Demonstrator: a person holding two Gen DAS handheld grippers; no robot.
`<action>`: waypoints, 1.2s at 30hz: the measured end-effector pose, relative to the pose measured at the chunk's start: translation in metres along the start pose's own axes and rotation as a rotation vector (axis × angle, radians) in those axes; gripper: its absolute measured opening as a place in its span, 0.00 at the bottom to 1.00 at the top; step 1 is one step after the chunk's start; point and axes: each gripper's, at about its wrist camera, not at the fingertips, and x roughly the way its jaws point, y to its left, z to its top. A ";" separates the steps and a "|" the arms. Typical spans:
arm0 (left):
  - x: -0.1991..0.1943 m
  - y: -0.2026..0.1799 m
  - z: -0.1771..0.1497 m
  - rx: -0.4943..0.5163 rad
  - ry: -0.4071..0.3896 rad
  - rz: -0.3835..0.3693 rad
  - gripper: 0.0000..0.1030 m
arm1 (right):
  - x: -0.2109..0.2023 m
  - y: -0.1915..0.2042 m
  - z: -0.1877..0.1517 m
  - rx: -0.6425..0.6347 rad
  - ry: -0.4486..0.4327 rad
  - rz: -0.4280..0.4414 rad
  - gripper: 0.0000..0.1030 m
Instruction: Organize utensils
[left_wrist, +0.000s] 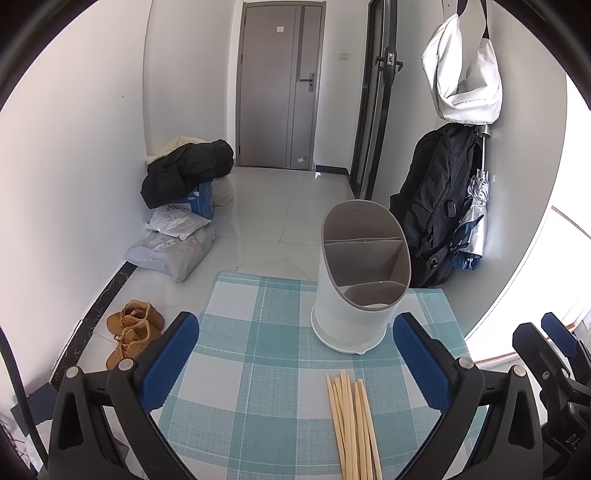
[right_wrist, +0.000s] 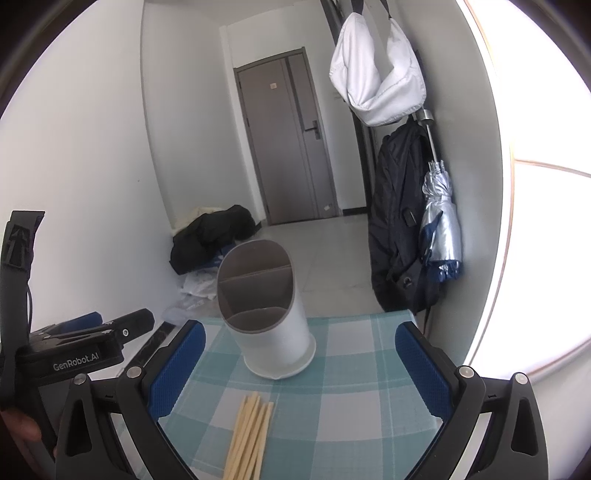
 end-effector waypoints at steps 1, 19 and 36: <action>-0.001 0.000 0.000 0.000 -0.001 0.000 0.99 | 0.000 0.000 0.000 -0.004 -0.002 -0.002 1.00; 0.000 0.003 0.000 -0.019 0.008 -0.006 0.99 | 0.000 0.007 -0.002 -0.029 0.000 0.024 1.00; 0.000 0.005 0.000 -0.011 0.011 0.002 0.99 | 0.004 0.004 -0.004 -0.022 0.020 0.029 1.00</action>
